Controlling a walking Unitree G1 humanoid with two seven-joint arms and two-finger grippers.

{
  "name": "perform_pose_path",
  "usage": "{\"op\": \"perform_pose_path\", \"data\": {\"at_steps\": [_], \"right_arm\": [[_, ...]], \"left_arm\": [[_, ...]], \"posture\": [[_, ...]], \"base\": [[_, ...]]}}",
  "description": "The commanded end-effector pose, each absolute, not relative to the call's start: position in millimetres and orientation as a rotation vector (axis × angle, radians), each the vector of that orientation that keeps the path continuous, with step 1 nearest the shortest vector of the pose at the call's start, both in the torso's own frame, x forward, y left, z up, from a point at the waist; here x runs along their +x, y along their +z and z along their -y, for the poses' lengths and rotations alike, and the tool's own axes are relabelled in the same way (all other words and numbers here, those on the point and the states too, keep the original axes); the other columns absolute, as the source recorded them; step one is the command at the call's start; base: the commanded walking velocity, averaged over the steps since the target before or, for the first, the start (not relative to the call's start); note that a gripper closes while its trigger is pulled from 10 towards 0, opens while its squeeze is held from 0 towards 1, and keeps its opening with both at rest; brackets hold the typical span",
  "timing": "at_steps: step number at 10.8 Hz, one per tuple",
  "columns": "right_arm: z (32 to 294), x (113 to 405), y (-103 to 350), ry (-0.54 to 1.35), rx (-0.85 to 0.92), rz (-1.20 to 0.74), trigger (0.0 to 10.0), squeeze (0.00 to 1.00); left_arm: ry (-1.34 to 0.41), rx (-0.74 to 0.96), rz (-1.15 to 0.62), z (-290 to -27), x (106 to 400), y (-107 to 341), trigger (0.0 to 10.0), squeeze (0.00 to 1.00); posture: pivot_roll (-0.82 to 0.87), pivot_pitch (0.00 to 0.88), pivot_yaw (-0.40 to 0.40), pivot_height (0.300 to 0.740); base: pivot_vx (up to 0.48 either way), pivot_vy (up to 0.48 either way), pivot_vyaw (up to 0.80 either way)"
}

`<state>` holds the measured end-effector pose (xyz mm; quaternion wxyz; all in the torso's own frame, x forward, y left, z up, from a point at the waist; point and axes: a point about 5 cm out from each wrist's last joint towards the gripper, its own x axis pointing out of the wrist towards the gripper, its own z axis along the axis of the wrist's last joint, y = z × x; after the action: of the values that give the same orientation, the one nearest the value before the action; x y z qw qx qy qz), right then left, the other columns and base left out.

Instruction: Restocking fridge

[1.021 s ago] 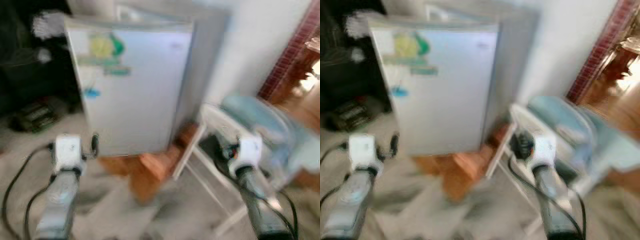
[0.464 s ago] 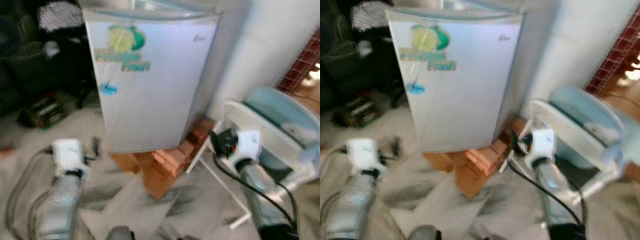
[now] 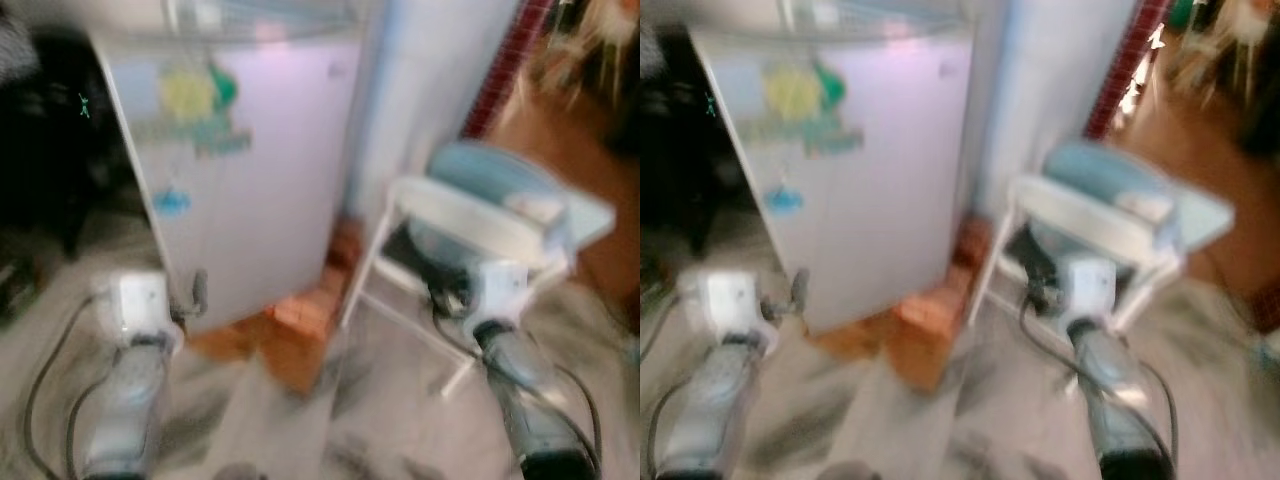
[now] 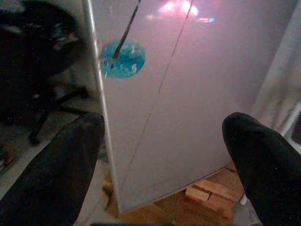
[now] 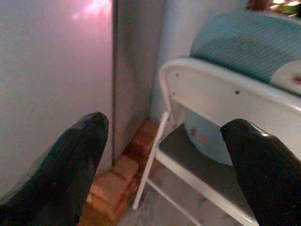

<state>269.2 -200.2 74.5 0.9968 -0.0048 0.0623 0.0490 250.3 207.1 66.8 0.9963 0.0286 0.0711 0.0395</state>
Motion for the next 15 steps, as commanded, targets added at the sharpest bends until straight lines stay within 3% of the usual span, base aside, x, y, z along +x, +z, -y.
{"op": "perform_pose_path", "data": {"at_steps": [1, 10, 15], "right_arm": [[193.0, 273.8, 80.3, 0.119, -0.007, -0.102, 10.0, 0.0], [186.8, 285.7, 86.7, 0.123, 0.005, -0.082, 10.0, 0.0], [184.4, 289.6, 88.7, 0.13, 0.006, -0.072, 10.0, 0.0]], "left_arm": [[0.098, 0.08, -0.133, -216.4, 248.8, 69.7, 10.0, 0.0], [0.07, 0.112, -0.112, -213.7, 250.0, 72.2, 10.0, 0.0], [0.055, 0.088, -0.122, -210.2, 248.9, 70.5, 10.0, 0.0]], "posture": [[0.12, 0.0, -0.061, 0.74], [0.12, 0.0, -0.062, 0.74], [0.12, 0.0, -0.063, 0.74]], "base": [[0.0, 0.469, 0.0], [0.0, 0.459, 0.0], [0.428, 0.109, 0.0]]}}
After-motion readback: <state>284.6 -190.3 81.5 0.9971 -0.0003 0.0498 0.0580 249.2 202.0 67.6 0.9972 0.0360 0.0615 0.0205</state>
